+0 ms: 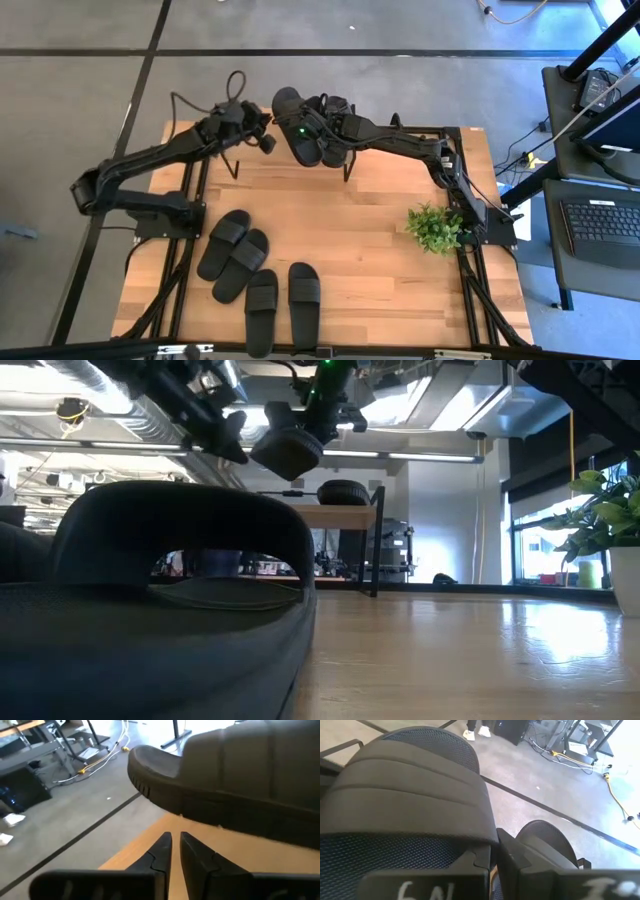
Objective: Pick and place slides into the shelf
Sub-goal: Put the black slipper on the shelf
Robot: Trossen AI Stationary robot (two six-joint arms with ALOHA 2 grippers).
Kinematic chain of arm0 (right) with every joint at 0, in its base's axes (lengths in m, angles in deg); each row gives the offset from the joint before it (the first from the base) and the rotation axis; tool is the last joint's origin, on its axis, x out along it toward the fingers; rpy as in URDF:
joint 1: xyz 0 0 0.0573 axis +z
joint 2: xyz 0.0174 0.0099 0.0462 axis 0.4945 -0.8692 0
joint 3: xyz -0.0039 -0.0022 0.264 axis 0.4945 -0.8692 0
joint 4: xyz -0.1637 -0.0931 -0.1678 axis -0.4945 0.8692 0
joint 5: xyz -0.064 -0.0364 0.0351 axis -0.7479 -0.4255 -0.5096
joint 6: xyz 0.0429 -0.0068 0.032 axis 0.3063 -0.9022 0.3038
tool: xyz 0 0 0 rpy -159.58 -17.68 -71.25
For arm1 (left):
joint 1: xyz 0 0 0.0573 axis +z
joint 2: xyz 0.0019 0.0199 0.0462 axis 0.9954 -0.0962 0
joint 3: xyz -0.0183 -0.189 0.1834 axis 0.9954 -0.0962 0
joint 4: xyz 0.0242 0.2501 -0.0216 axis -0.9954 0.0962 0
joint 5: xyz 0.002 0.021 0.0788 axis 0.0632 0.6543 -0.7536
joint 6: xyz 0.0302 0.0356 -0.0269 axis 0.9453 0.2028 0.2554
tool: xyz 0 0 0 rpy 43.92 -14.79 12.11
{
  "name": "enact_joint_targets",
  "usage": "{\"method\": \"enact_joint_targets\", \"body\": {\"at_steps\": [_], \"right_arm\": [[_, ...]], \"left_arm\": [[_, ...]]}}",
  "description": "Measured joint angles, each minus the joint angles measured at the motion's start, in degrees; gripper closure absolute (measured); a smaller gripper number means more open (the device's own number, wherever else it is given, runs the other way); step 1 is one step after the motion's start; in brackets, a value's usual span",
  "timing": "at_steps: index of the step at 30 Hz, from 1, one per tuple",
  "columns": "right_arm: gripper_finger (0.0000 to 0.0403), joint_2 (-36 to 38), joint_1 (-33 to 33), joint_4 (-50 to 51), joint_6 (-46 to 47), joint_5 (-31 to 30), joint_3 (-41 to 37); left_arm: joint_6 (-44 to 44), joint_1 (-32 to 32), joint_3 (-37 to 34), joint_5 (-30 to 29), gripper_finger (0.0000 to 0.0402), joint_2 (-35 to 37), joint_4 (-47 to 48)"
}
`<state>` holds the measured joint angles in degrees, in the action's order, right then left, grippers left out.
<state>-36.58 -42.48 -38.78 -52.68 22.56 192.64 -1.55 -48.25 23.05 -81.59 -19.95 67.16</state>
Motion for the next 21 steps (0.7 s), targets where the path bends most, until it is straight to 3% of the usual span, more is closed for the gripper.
{"method": "enact_joint_targets", "body": {"at_steps": [21], "right_arm": [[0.0389,-2.01,-0.1,1.33,1.25,2.26,-0.11]], "left_arm": [[0.02,5.15,3.18,5.24,0.0398,-11.85,-5.79]]}}
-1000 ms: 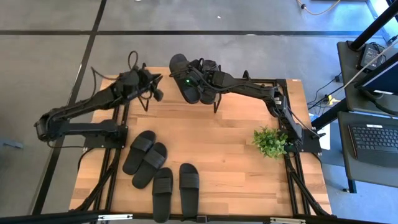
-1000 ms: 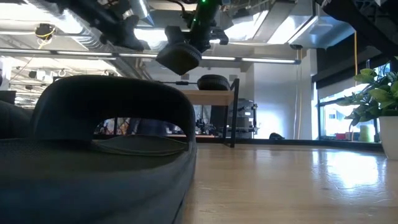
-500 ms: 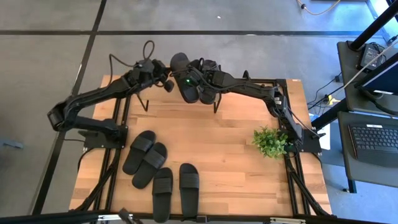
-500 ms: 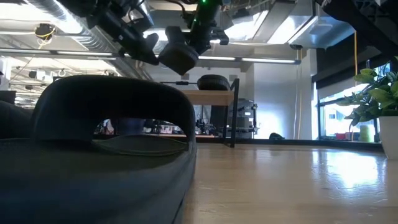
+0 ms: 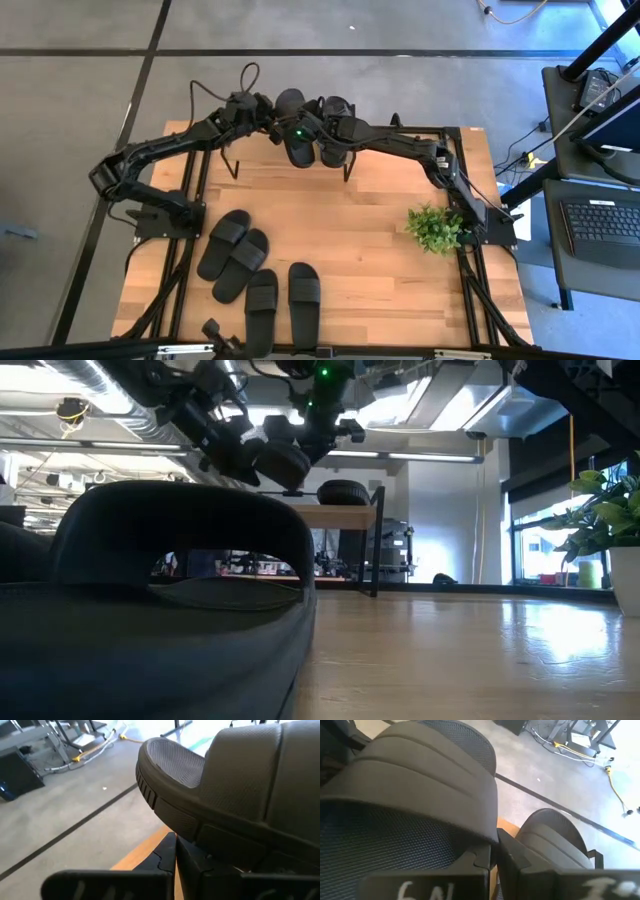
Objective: Pick and place slides into the shelf
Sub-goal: Put the black slipper on the shelf
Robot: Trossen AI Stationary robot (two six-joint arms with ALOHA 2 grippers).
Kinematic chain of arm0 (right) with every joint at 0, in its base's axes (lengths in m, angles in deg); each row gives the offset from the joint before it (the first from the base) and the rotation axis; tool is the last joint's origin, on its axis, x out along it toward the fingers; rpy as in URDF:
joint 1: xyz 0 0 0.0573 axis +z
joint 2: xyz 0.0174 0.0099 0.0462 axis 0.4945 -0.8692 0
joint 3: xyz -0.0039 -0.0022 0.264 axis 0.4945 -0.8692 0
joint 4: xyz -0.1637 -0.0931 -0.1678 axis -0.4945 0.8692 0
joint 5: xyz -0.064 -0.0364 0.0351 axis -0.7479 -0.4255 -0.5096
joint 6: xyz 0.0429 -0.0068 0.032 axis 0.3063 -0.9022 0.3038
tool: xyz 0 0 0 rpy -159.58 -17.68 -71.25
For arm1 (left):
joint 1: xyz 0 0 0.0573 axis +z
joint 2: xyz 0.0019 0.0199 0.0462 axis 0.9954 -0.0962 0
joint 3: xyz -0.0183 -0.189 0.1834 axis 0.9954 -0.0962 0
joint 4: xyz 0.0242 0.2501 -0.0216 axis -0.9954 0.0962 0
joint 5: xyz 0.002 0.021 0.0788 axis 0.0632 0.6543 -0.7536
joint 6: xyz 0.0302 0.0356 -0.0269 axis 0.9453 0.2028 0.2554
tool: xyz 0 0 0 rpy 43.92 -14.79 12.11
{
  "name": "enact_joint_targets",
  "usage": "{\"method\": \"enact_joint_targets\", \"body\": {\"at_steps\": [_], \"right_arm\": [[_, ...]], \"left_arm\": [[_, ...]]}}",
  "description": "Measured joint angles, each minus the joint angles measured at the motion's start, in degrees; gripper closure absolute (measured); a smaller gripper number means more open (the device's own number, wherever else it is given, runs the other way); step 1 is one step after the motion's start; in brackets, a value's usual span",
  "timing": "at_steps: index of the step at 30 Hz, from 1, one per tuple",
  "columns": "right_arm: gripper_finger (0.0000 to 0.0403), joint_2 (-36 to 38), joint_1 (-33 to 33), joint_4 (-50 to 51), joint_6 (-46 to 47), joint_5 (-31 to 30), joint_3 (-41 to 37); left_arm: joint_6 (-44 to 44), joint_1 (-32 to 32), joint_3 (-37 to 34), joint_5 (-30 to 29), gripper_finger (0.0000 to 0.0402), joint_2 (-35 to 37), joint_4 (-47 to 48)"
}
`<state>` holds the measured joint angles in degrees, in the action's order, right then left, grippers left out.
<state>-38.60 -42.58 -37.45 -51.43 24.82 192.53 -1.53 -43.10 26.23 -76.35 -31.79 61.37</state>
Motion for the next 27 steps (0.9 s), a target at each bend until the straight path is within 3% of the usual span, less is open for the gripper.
{"method": "enact_joint_targets", "body": {"at_steps": [27], "right_arm": [[0.0386,-0.87,-0.47,3.7,4.67,-1.41,-0.93]], "left_arm": [[4.07,1.86,0.02,-2.75,0.0398,-1.15,2.92]]}}
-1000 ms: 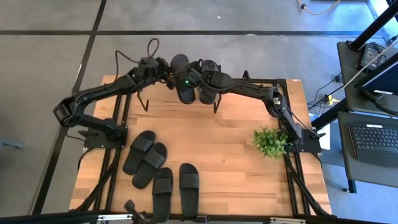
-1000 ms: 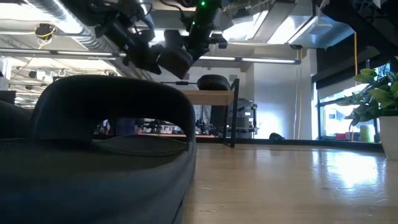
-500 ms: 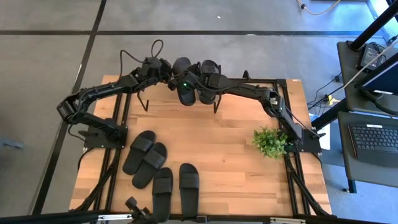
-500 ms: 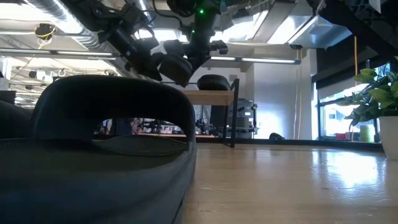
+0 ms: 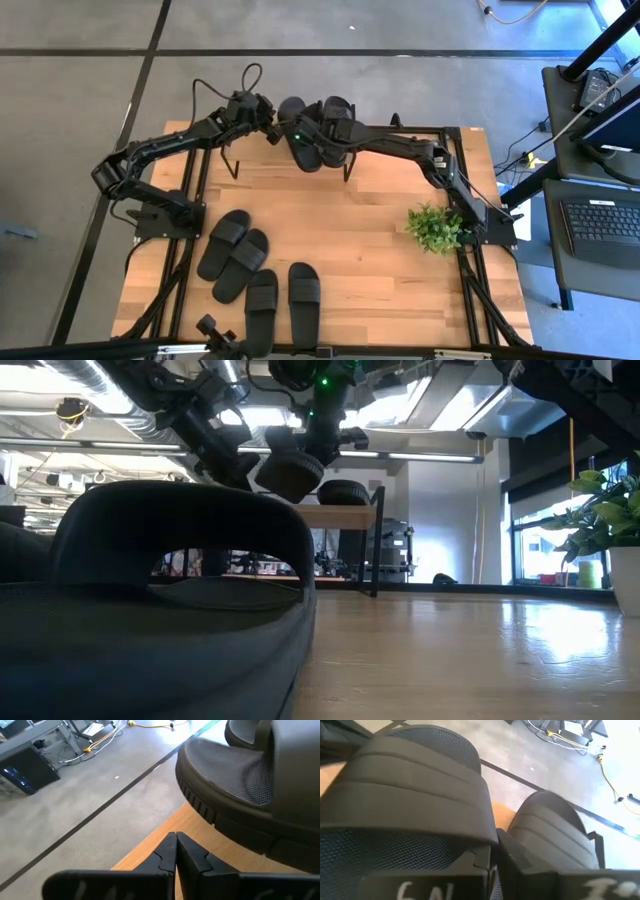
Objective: Pick and place slides into the shelf
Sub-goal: Put the black slipper on the shelf
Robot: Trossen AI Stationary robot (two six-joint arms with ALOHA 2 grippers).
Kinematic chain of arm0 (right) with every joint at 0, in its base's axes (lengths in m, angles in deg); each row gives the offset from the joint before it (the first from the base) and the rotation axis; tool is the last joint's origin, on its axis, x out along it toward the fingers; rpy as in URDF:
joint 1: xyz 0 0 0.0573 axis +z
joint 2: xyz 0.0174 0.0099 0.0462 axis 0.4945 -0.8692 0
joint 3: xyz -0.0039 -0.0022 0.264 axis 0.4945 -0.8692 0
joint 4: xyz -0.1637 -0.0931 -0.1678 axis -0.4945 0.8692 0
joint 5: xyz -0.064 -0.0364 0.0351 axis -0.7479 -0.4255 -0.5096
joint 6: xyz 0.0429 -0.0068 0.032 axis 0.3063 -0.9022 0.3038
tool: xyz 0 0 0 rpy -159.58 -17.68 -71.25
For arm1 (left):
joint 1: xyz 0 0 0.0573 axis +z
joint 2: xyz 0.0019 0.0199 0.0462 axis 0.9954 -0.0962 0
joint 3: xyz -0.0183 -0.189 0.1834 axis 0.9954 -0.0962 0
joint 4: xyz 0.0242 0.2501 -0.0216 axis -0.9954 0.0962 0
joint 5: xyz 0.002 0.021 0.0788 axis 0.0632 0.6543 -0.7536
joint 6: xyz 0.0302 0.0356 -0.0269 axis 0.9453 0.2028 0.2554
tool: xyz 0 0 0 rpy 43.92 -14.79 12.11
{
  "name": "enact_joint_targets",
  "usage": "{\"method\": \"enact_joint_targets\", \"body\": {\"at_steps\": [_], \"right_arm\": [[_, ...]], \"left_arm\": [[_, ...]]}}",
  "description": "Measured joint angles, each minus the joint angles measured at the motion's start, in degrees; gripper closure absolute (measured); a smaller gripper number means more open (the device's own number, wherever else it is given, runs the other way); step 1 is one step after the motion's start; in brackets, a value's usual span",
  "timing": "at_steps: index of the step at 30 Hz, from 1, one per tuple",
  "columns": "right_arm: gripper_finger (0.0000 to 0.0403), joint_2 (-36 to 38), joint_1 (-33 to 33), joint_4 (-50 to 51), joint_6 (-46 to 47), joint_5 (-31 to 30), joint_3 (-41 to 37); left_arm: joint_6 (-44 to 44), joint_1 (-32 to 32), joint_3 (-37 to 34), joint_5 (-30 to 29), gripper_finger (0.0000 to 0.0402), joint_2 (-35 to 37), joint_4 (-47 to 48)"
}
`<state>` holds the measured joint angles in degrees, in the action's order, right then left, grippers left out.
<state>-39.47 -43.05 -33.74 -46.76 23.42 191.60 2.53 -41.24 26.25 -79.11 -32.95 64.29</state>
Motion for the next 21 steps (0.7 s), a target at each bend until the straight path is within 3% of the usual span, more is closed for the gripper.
{"method": "enact_joint_targets", "body": {"at_steps": [5,13,21], "right_arm": [[0.0369,-0.04,-0.5,-0.63,1.91,-0.01,-3.24],[0.038,0.13,-0.61,-3.62,2.95,-0.67,-6.81],[0.0318,-0.07,-0.28,-5.68,1.49,1.32,-6.61]], "left_arm": [[0.02,0.0,0.0,0.0,0.0398,0.0,-0.06],[0.04,0.0,0.0,0.04,0.0398,0.0,-0.06],[0.07,0.0,0.0,0.02,0.0398,0.0,-0.06]]}}
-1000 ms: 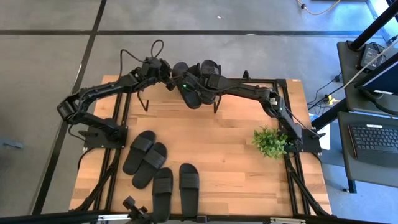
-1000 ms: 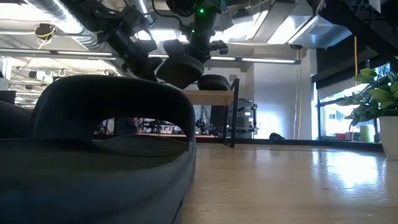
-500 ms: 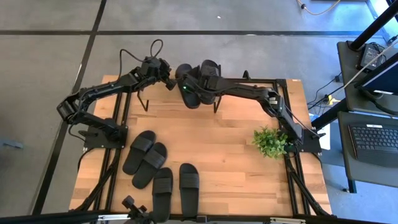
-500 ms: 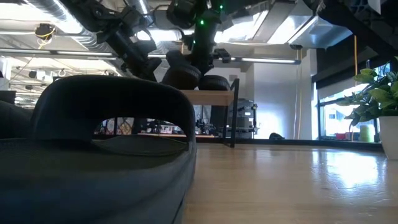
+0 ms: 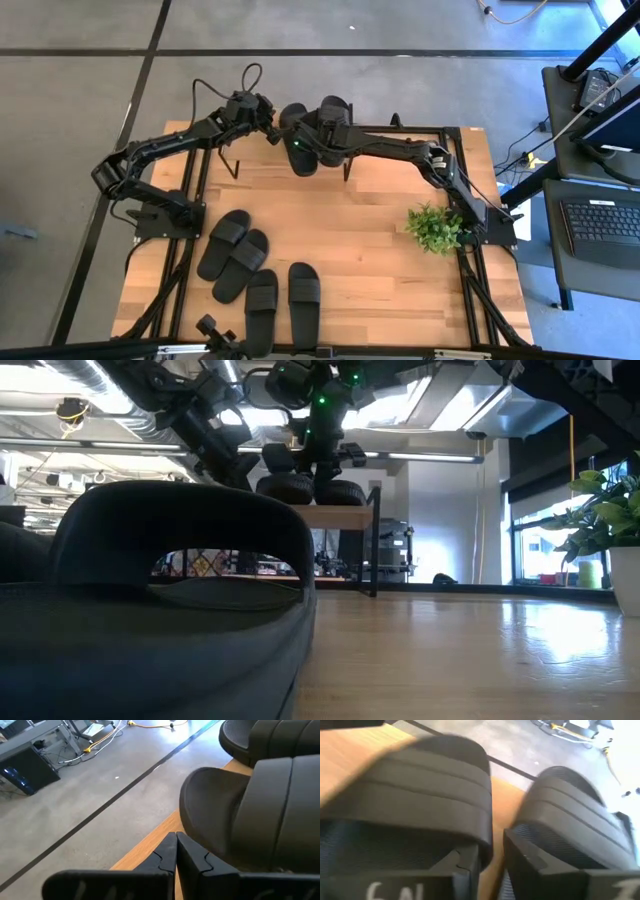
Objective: Pick and place slides into the shelf
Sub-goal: Put the black slipper on the shelf
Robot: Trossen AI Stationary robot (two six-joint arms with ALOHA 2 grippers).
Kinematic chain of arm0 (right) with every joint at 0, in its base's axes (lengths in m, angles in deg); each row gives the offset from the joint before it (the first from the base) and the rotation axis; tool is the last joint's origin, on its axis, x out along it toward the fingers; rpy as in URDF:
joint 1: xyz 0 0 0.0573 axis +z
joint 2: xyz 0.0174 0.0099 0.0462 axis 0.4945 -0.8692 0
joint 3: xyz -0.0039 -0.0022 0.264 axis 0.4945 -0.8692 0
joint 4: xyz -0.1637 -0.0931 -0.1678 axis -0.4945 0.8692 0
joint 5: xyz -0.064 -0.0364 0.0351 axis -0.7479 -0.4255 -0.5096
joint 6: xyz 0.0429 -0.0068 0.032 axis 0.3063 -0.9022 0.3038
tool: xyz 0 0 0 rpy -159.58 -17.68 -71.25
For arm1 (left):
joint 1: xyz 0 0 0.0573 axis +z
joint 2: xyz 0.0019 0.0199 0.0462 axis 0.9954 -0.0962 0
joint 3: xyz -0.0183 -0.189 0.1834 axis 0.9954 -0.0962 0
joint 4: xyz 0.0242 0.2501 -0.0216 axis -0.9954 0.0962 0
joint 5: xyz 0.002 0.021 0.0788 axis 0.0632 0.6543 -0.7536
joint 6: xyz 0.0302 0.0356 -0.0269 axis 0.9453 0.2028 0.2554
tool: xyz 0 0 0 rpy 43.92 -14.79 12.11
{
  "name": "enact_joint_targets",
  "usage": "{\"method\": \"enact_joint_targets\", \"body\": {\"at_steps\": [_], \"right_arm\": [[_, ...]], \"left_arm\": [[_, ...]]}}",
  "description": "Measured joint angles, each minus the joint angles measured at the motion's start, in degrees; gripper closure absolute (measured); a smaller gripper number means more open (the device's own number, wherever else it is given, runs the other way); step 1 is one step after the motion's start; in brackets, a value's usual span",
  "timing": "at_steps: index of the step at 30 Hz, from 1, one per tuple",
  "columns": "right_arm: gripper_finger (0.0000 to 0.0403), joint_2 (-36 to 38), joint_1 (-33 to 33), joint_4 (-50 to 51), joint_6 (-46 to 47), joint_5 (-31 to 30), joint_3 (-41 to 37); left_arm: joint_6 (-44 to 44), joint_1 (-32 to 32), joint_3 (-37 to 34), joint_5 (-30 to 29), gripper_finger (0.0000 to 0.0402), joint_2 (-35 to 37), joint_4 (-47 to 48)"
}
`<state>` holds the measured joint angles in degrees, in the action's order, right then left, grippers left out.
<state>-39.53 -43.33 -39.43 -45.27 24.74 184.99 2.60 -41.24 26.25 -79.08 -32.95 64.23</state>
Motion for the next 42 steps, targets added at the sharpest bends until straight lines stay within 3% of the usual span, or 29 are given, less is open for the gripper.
{"method": "enact_joint_targets", "body": {"at_steps": [10,29,42], "right_arm": [[0.026,-0.02,-0.02,-0.12,-0.09,1.86,0.04],[0.0257,1.69,1.07,0.49,-0.55,1.84,1.22],[0.0257,2.93,3.66,0.07,-14.41,1.69,12.86]], "left_arm": [[0.04,0.0,0.0,0.02,0.0398,0.0,0.01],[0.35,1.65,0.0,0.04,0.0398,0.0,1.77],[-1.65,1.6,0.04,3.58,0.0398,1.64,6.24]]}}
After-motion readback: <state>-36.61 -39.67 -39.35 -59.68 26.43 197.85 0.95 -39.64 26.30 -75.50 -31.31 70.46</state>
